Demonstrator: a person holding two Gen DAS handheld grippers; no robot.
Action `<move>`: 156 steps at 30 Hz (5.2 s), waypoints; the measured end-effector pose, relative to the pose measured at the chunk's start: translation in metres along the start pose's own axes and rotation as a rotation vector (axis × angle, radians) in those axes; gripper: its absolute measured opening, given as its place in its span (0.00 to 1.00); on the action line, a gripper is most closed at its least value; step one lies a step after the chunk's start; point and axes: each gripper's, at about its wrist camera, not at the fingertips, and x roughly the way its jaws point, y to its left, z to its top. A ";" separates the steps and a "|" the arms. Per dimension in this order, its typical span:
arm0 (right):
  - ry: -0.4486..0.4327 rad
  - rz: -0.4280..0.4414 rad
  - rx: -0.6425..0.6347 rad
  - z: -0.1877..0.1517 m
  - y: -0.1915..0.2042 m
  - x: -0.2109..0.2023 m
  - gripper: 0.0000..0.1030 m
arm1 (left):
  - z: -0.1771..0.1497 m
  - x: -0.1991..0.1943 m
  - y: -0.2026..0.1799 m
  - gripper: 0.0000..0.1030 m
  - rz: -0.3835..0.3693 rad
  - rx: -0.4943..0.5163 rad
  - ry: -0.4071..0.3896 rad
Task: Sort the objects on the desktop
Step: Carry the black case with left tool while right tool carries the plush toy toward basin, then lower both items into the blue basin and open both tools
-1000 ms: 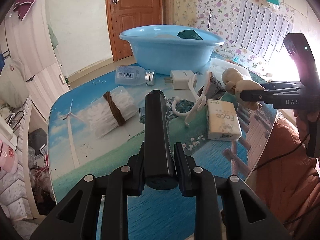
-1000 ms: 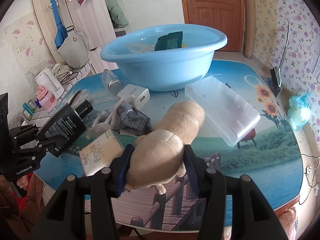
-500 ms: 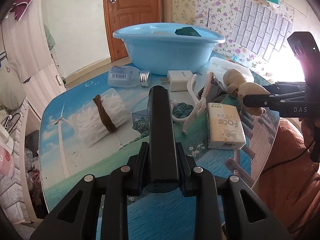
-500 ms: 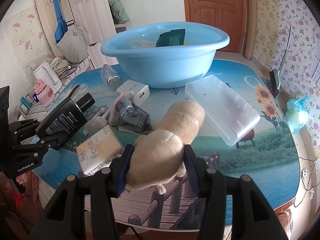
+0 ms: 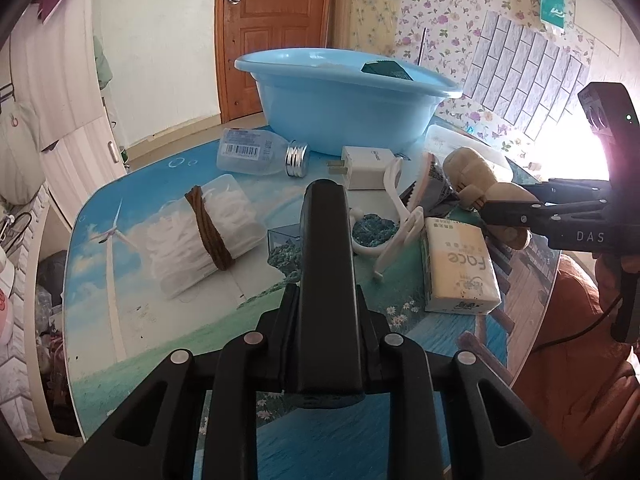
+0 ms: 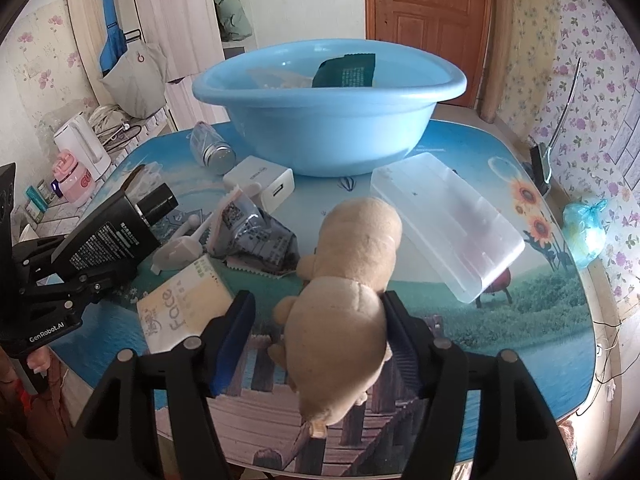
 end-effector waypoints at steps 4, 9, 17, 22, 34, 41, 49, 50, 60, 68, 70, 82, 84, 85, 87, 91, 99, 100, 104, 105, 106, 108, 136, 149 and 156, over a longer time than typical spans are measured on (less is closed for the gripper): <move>-0.004 0.022 0.037 0.001 -0.008 -0.002 0.46 | -0.001 0.002 0.002 0.22 0.001 -0.006 0.005; -0.008 0.018 0.034 -0.001 -0.008 -0.002 0.46 | 0.001 0.005 0.000 0.22 0.015 0.003 0.009; -0.028 0.023 0.054 -0.002 -0.015 -0.009 0.46 | 0.002 0.008 0.001 0.21 0.029 0.000 0.004; -0.052 0.021 0.062 -0.003 -0.019 -0.017 0.46 | 0.000 0.003 0.002 0.20 0.023 -0.023 -0.018; -0.087 0.050 0.055 0.000 -0.016 -0.025 0.46 | 0.002 -0.013 0.015 0.20 0.023 -0.076 -0.055; -0.104 0.057 0.061 0.000 -0.018 -0.029 0.46 | 0.003 -0.019 0.017 0.20 0.031 -0.094 -0.068; -0.142 0.070 0.042 0.007 -0.012 -0.042 0.46 | 0.010 -0.045 0.024 0.20 0.021 -0.118 -0.129; -0.146 0.073 0.038 0.008 -0.011 -0.044 0.46 | 0.009 -0.047 0.025 0.20 0.022 -0.121 -0.133; -0.156 0.081 0.025 0.010 -0.006 -0.047 0.46 | 0.011 -0.057 0.027 0.20 0.021 -0.132 -0.150; -0.148 0.090 0.030 0.008 -0.007 -0.047 0.46 | -0.003 -0.047 0.022 0.20 0.021 -0.109 -0.084; -0.143 0.093 0.030 0.007 -0.008 -0.047 0.46 | -0.011 -0.043 0.020 0.20 0.022 -0.105 -0.058; -0.133 0.107 0.028 0.005 -0.008 -0.043 0.46 | -0.020 -0.027 0.012 0.23 0.046 -0.072 0.033; -0.134 0.106 0.031 0.004 -0.010 -0.043 0.46 | -0.023 -0.020 0.014 0.23 0.035 -0.092 0.062; -0.132 0.106 0.032 0.004 -0.010 -0.043 0.46 | -0.024 -0.021 0.014 0.24 0.044 -0.091 0.045; -0.127 0.105 0.032 0.004 -0.011 -0.042 0.46 | -0.024 -0.020 0.015 0.30 0.063 -0.092 0.048; -0.119 0.106 0.031 0.003 -0.010 -0.040 0.46 | -0.025 -0.018 0.013 0.60 0.056 -0.085 0.042; -0.116 0.109 0.026 0.002 -0.009 -0.039 0.46 | -0.025 -0.017 0.010 0.54 0.103 -0.077 0.035; -0.116 0.108 0.027 0.002 -0.009 -0.039 0.46 | -0.024 -0.017 0.011 0.44 0.128 -0.075 0.031; -0.116 0.108 0.030 0.001 -0.010 -0.038 0.46 | -0.024 -0.019 0.017 0.19 0.122 -0.109 0.018; -0.117 0.108 0.029 0.001 -0.010 -0.038 0.46 | -0.025 -0.020 0.018 0.19 0.119 -0.105 0.018; -0.118 0.109 0.028 0.001 -0.010 -0.038 0.46 | -0.025 -0.020 0.017 0.19 0.119 -0.100 0.019; -0.120 0.109 0.026 0.001 -0.010 -0.039 0.46 | -0.025 -0.021 0.015 0.19 0.128 -0.094 0.015; -0.250 0.134 0.007 0.022 -0.004 -0.081 0.46 | 0.045 -0.077 0.007 0.19 0.095 -0.106 -0.175; -0.316 0.161 -0.006 0.066 -0.013 -0.078 0.46 | 0.115 -0.064 -0.006 0.19 0.033 -0.062 -0.235; -0.310 0.151 -0.002 0.097 -0.025 -0.054 0.46 | 0.156 -0.026 -0.010 0.19 0.007 -0.032 -0.235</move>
